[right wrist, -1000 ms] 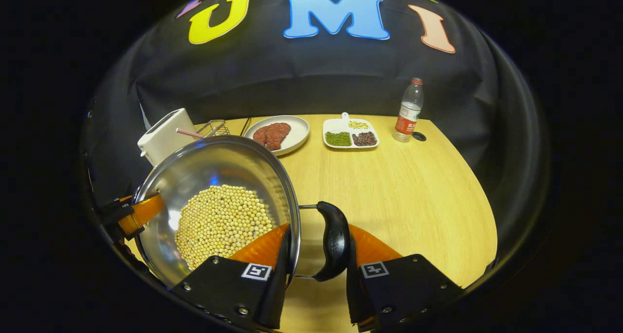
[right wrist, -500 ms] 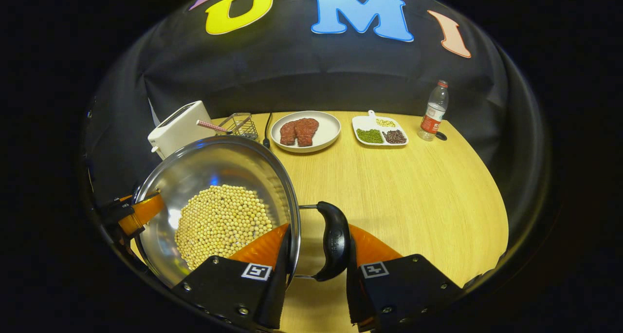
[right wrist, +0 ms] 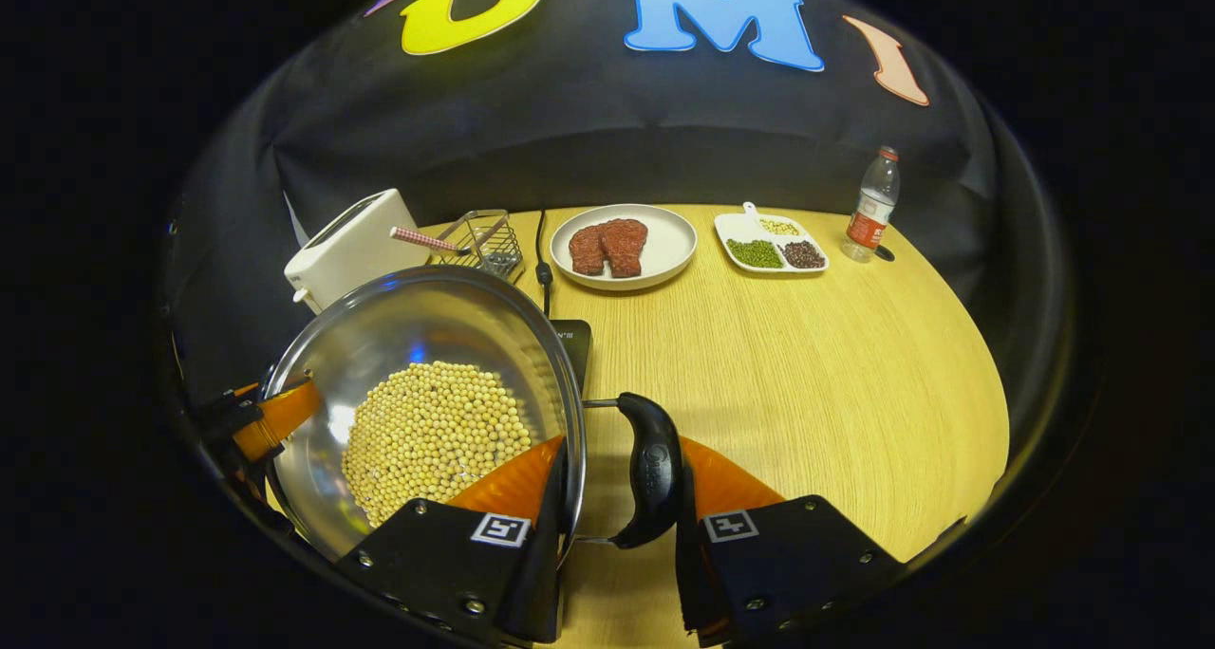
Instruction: First push the handle of the pot to place it horizontally, then grasp the pot with both hands and set it on the induction cooktop.
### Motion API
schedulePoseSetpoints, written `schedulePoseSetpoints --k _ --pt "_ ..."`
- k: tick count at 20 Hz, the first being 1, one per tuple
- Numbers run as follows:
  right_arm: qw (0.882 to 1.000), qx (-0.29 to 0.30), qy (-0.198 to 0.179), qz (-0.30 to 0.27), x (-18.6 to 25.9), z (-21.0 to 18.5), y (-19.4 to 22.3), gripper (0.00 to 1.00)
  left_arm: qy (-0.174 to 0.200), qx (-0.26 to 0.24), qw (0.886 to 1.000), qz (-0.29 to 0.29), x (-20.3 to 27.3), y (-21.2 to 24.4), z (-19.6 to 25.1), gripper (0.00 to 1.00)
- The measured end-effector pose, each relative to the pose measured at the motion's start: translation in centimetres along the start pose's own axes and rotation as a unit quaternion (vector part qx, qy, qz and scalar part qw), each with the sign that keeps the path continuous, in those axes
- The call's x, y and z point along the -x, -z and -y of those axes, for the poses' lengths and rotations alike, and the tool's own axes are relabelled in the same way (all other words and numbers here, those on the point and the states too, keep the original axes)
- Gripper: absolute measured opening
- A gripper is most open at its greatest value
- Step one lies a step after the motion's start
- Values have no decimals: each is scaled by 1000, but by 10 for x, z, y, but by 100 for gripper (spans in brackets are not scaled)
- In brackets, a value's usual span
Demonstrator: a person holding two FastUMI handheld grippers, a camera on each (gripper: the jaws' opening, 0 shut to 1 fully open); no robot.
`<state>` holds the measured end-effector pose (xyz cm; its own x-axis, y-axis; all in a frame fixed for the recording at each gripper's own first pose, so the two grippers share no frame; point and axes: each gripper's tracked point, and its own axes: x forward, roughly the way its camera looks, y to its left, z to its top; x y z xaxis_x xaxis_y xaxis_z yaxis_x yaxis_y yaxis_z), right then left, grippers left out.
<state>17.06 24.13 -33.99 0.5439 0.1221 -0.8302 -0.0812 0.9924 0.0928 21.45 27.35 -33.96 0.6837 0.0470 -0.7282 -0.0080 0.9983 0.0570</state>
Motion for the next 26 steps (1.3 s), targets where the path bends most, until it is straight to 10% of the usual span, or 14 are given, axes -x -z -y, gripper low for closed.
schedulePoseSetpoints --k 21,26 --pt "1000 -11 -17 21 -12 -12 -20 53 -3 10 1000 6 -15 -3 -9 72" --pt "998 0 -10 55 1 -7 -30 100 -22 4 997 72 4 -38 -12 98"
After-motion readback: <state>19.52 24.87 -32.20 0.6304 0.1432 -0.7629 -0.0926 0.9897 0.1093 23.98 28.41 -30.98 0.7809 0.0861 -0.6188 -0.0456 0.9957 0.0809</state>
